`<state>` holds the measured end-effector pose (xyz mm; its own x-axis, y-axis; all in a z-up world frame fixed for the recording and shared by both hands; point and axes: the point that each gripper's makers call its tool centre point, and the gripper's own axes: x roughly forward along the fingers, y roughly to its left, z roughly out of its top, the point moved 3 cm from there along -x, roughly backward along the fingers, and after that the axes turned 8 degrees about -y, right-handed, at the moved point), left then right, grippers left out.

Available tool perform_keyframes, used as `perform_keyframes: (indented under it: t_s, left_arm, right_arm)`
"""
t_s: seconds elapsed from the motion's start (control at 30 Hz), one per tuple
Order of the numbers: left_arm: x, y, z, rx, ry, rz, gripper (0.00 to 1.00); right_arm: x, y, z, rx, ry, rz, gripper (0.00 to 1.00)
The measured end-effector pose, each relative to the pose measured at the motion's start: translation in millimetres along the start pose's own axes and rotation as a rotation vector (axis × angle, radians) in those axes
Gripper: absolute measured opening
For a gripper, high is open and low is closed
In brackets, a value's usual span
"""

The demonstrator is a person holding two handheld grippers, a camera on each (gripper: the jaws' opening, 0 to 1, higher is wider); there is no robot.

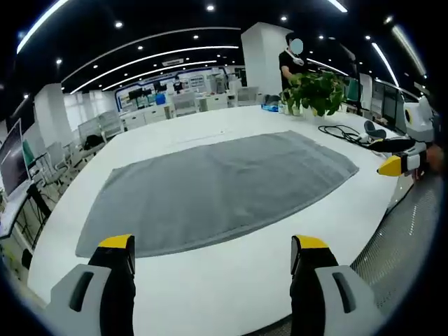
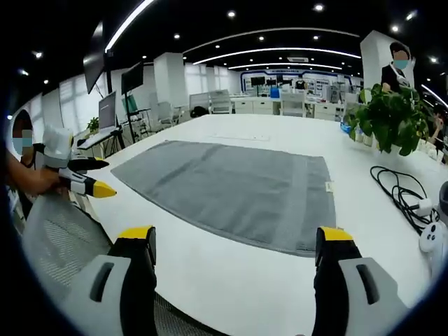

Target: Fold the towel on the table until its edges align and the towel forms a compact rectangular stack.

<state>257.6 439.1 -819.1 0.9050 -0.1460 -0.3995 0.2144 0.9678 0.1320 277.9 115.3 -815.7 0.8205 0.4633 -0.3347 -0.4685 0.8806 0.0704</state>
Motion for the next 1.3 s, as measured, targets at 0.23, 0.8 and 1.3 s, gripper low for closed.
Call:
perform_keyframes:
  t_s: [0.23,0.8,1.3]
  left_arm:
    - [-1,3.1,2.8,-0.017,-0.016,0.011,0.95]
    - [4,13.5,-1.2,-0.023,-0.019,0.030,0.96]
    - [4,11.7,-2.8,-0.018,-0.007,0.027,0.96]
  right_arm:
    - [2,0,-5.5,-0.009,0.022,-0.001,0.96]
    - [0,-10,-1.3,-0.001,-0.011,-0.063,0.99]
    - [-1,-10,1.4,0.021,-0.021,-0.057,0.99]
